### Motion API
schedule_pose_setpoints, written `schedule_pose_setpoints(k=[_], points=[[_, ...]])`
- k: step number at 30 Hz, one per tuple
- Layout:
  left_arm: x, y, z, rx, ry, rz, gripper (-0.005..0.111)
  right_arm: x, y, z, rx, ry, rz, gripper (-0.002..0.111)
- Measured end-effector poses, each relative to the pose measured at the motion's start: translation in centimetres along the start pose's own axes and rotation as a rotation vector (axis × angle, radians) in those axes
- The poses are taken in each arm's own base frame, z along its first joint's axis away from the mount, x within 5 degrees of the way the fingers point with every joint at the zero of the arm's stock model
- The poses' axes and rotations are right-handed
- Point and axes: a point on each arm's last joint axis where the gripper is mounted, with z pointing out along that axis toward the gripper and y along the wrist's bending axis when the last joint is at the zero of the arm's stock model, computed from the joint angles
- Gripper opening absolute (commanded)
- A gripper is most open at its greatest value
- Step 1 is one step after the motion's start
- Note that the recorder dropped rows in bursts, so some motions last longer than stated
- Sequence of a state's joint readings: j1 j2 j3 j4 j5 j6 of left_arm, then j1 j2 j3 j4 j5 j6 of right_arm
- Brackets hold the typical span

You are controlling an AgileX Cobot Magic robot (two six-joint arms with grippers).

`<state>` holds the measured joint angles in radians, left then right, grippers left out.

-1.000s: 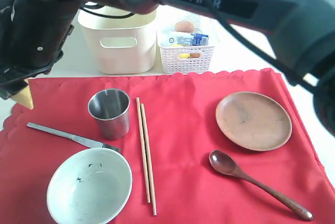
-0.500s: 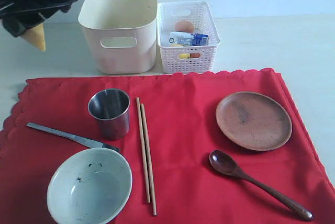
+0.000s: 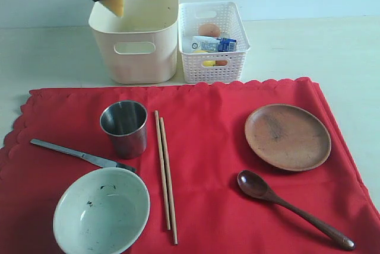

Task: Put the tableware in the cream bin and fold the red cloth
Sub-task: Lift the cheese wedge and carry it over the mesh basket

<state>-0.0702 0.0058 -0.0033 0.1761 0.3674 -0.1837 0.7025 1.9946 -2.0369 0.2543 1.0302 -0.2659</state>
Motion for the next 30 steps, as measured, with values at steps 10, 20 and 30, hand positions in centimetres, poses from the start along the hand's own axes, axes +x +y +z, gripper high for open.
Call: schedule_pose_setpoints(k=[10, 20, 30], points=[[0.0, 0.0, 0.0, 0.000, 0.000, 0.000, 0.000, 0.9, -5.7, -1.4, 0.084, -0.007, 0.099, 0.000], [0.0, 0.0, 0.0, 0.000, 0.000, 0.000, 0.000, 1.9, -11.4, -3.3, 0.190, -0.071, 0.195, 0.000], [0.0, 0.0, 0.0, 0.000, 0.000, 0.000, 0.000, 3.4, -17.3, -1.9, 0.256, -0.164, 0.319, 0.000]])
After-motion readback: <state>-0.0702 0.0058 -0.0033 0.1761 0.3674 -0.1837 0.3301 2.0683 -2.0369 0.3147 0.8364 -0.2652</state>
